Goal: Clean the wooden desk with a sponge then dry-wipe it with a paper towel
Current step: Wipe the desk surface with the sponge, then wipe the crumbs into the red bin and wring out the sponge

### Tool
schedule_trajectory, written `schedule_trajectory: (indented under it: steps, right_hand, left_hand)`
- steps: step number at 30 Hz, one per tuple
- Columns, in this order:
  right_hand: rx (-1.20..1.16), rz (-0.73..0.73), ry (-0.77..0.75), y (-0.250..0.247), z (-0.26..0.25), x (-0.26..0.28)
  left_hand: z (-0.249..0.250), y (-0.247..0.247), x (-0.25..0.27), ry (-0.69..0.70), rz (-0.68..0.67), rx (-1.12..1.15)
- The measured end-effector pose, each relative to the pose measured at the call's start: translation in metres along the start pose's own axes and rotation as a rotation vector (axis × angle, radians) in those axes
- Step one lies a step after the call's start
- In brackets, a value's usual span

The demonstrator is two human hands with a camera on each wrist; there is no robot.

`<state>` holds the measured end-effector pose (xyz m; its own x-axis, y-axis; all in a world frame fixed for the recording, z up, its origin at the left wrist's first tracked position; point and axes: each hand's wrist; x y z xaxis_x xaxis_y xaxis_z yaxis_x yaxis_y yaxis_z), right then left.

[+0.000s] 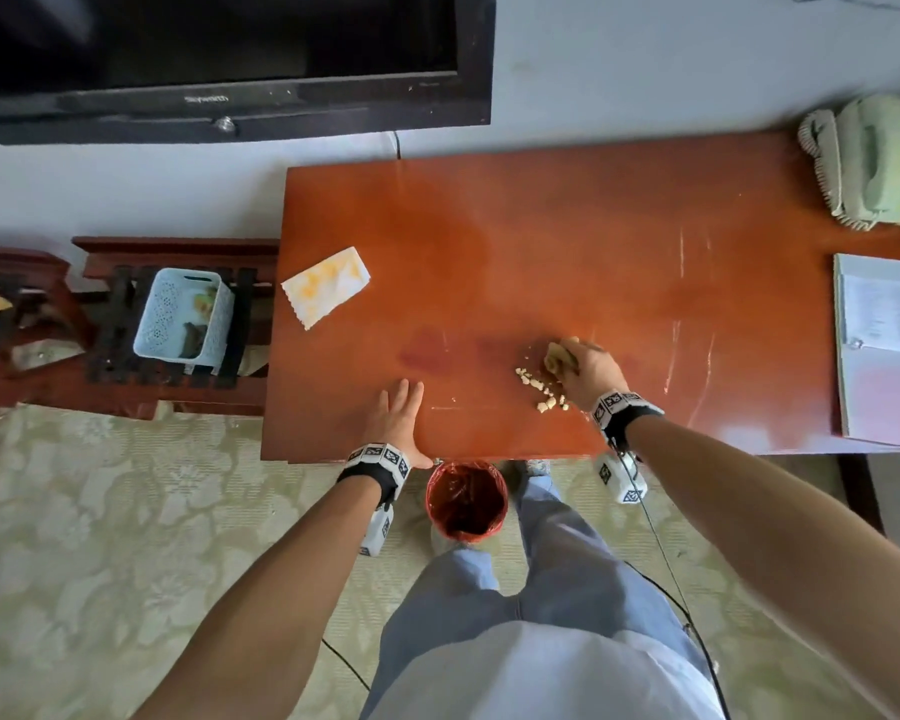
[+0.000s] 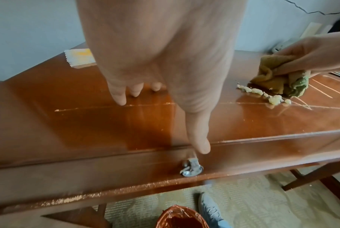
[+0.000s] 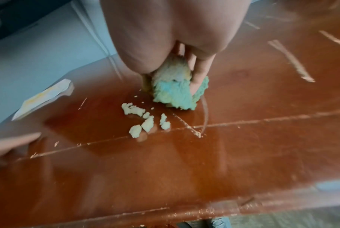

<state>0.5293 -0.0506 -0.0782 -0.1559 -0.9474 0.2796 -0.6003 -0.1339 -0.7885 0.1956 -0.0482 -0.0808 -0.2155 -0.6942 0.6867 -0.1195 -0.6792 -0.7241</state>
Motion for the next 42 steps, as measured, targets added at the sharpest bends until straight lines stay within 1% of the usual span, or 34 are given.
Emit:
schedule_trajectory:
  steps: [2,3,5,7,10,13,16,19,21,23,25,26,27,28,29,30,31,32,34,36,39,42]
  right_hand:
    - [-0.017,0.135,0.144,-0.005,0.008,0.008]
    - [-0.016,0.162,0.204,-0.007,0.011,0.011]
    - [-0.003,0.157,0.272,-0.008,0.012,0.017]
    - [0.002,0.119,0.289,-0.007,0.009,0.017]
    - [-0.013,0.094,0.268,-0.007,-0.001,0.017]
    - [-0.031,0.026,0.221,-0.007,-0.015,0.019]
    - [-0.167,-0.027,0.189,-0.001,-0.013,0.023]
    - [-0.341,0.026,0.218,-0.006,-0.014,0.030]
    - [-0.380,0.077,0.201,-0.007,-0.011,0.036]
    - [-0.390,0.090,0.121,-0.004,-0.010,0.041]
    - [-0.348,0.082,0.012,-0.005,-0.025,0.055]
    - [-0.356,0.051,-0.064,-0.007,-0.037,0.065]
    - [-0.405,-0.017,-0.130,-0.009,-0.051,0.077]
    - [-0.461,-0.125,-0.174,-0.009,-0.063,0.090]
    - [-0.484,-0.280,-0.176,-0.007,-0.073,0.102]
    - [-0.477,-0.453,-0.148,0.000,-0.080,0.113]
    - [-0.417,-0.599,-0.113,0.010,-0.082,0.122]
    - [-0.327,-0.683,-0.115,0.022,-0.080,0.131]
    - [-0.134,-0.722,-0.197,0.053,-0.070,0.148]
    - [-0.071,-0.738,-0.220,0.092,-0.052,0.154]
    - [-0.010,-0.779,-0.152,0.159,-0.015,0.136]
    - [0.088,-0.720,-0.096,0.229,0.029,0.106]
  left_hand:
    - [0.000,0.008,0.006,0.004,0.023,0.015]
    - [0.001,0.011,0.010,0.003,0.045,0.028]
    - [0.005,0.019,0.019,-0.005,0.093,0.055]
    - [0.009,0.027,0.030,-0.023,0.129,0.094]
    - [0.014,0.042,0.046,-0.073,0.171,0.174]
    - [0.021,0.060,0.063,-0.181,0.232,0.259]
    - [0.028,0.076,0.075,-0.248,0.238,0.261]
    - [0.039,0.090,0.082,-0.277,0.244,0.267]
    - [0.047,0.094,0.088,-0.312,0.243,0.312]
    - [0.056,0.098,0.094,-0.340,0.236,0.354]
    - [0.062,0.104,0.098,-0.356,0.220,0.374]
    - [0.064,0.107,0.101,-0.365,0.207,0.384]
    - [0.065,0.112,0.104,-0.378,0.188,0.395]
    - [0.066,0.115,0.106,-0.388,0.172,0.410]
    - [0.066,0.120,0.109,-0.397,0.158,0.427]
    - [0.065,0.125,0.110,-0.403,0.147,0.439]
    - [0.064,0.133,0.112,-0.408,0.133,0.457]
    - [0.064,0.142,0.113,-0.409,0.112,0.477]
    - [0.061,0.166,0.111,-0.391,0.048,0.489]
    - [0.057,0.196,0.101,-0.375,0.008,0.466]
    - [0.050,0.250,0.066,-0.388,-0.017,0.476]
    - [0.049,0.316,0.025,-0.427,-0.066,0.516]
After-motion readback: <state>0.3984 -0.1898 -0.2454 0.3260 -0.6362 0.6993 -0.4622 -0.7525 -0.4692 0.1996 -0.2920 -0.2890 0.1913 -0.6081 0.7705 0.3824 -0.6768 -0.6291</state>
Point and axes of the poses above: each hand's wrist, its own x-axis away from the middle knuckle, its own y-axis out of the palm, z = x × y, and after that the axes turned 4 degrees about -x, right-handed
